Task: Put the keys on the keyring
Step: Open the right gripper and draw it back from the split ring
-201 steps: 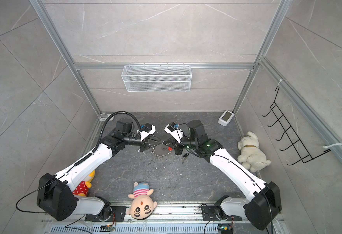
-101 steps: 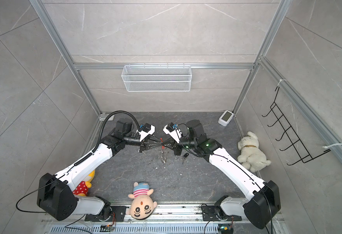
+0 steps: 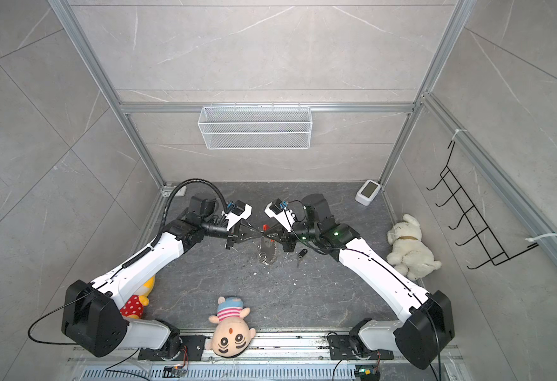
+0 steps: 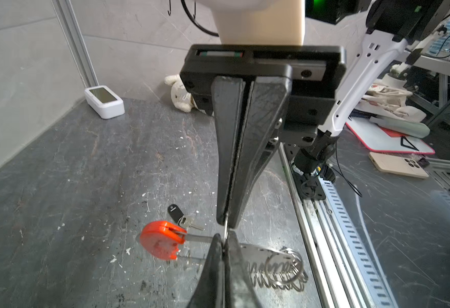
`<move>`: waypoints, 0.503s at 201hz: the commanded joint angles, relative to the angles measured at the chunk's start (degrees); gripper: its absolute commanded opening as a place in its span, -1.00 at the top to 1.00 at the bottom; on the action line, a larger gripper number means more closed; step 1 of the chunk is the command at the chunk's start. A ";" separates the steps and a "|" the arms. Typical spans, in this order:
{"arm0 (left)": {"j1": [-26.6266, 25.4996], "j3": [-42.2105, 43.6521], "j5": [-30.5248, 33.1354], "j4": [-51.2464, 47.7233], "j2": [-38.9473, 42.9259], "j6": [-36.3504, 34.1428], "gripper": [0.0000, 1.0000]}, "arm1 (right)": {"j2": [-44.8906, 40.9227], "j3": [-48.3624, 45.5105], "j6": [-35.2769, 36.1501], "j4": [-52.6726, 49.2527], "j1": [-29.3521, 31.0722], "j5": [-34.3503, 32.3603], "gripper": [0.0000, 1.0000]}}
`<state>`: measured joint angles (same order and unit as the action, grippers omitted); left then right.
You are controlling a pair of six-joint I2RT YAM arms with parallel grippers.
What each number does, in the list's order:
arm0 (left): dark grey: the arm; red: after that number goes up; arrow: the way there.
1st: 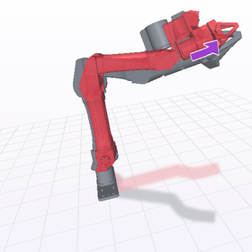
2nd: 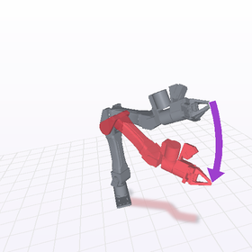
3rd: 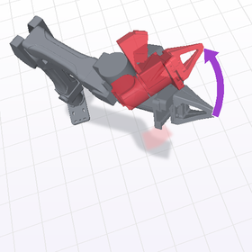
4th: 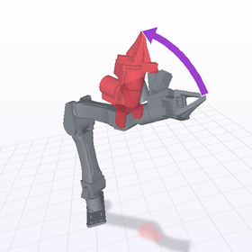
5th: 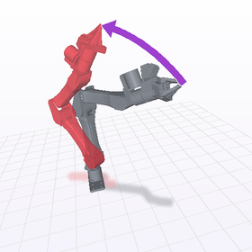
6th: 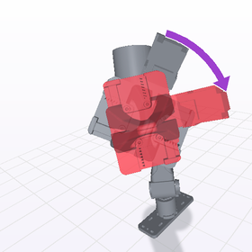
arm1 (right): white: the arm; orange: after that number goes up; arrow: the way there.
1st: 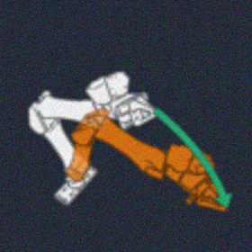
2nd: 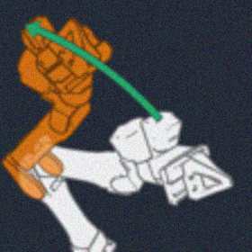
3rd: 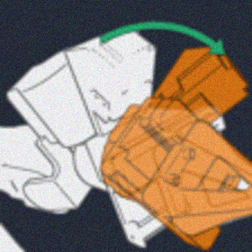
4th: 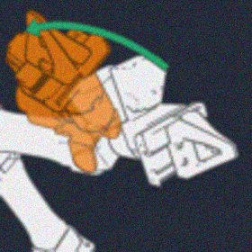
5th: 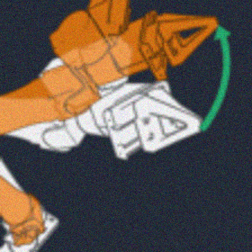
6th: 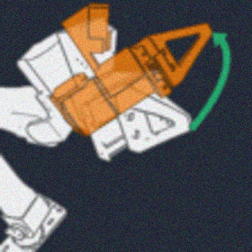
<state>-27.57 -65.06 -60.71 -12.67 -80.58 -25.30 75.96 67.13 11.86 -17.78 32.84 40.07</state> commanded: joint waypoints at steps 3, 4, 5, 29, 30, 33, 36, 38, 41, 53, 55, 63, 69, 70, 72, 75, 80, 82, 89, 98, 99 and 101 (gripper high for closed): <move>-0.73 -2.10 -2.95 1.51 -0.51 -1.02 1.00 | 0.54 2.82 -0.30 0.64 1.13 2.25 1.00; -0.73 -2.01 -2.94 1.73 -0.48 -0.87 1.00 | 0.52 2.83 -0.36 0.64 1.15 2.22 1.00; -0.73 -1.87 -2.93 1.92 -0.47 -0.70 1.00 | 0.51 2.83 -0.40 0.64 1.16 2.21 1.00; -0.73 2.67 -2.47 10.87 0.80 4.37 1.00 | -0.41 2.47 -1.95 1.61 1.17 1.03 1.00; -0.73 2.92 -2.43 11.55 0.87 4.73 1.00 | -0.44 2.43 -2.03 1.61 1.17 1.00 1.00; -0.73 3.72 -2.25 13.37 1.06 5.81 1.00 | -0.58 2.42 -2.07 1.61 1.20 0.97 1.00; -0.73 4.51 -2.16 15.24 1.24 7.00 1.00 | -0.79 2.45 -2.16 1.61 1.20 0.90 1.00; -0.73 4.97 -2.07 16.47 1.37 7.72 1.00 | -0.90 2.34 -2.20 1.67 1.18 0.78 1.00; -0.73 5.85 -1.96 18.26 1.53 8.80 1.00 | -1.03 2.32 -2.40 1.81 1.15 0.45 1.00; -0.73 9.26 -0.85 26.54 2.19 13.94 1.00 | -1.75 2.26 -3.62 2.22 1.09 -1.53 0.63; -0.66 10.04 -0.65 28.11 2.29 14.88 1.00 | -1.93 2.20 -3.78 2.22 1.09 -1.85 0.56; -0.73 12.61 0.16 34.89 2.52 18.76 1.00 | -2.59 1.97 -4.15 2.37 1.09 -2.91 0.37; -0.73 14.33 0.76 39.89 2.53 21.88 1.00 | -3.11 1.81 -4.77 2.68 1.04 -4.20 0.30; -0.73 14.56 0.85 40.69 2.48 22.31 1.00 | -3.15 1.79 -4.84 2.71 1.02 -4.52 0.29; -0.73 15.01 1.05 42.17 2.45 23.19 1.00 | -3.33 1.71 -5.12 2.81 0.96 -5.19 0.28; -0.73 15.67 1.26 44.19 2.37 24.51 1.00 | -3.58 1.62 -5.62 3.02 0.87 -6.28 0.26; -0.73 16.55 1.66 46.94 2.23 26.12 1.00 | -4.19 1.19 -6.35 3.45 0.68 -8.12 0.24; -0.71 16.81 1.82 47.89 2.19 26.69 1.00 | -4.41 0.99 -6.61 3.67 0.55 -8.93 0.23; -0.73 17.86 2.76 50.57 2.18 28.43 1.00 | -5.52 -0.01 -7.85 4.57 -0.02 -11.85 0.19; -0.77 19.05 3.65 53.57 2.10 30.12 1.00 | -7.22 -2.00 -10.20 6.41 -1.05 -16.39 0.11; -0.79 19.20 3.79 53.86 2.09 30.35 1.00 | -7.40 -2.22 -10.50 6.65 -1.17 -16.94 0.10; -0.81 19.43 3.96 54.43 2.09 30.71 1.00 | -7.67 -2.74 -11.17 7.11 -1.48 -17.96 0.08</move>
<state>-28.16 -46.85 -58.67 21.71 -79.55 -4.86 72.90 67.24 6.55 -15.86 33.23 32.93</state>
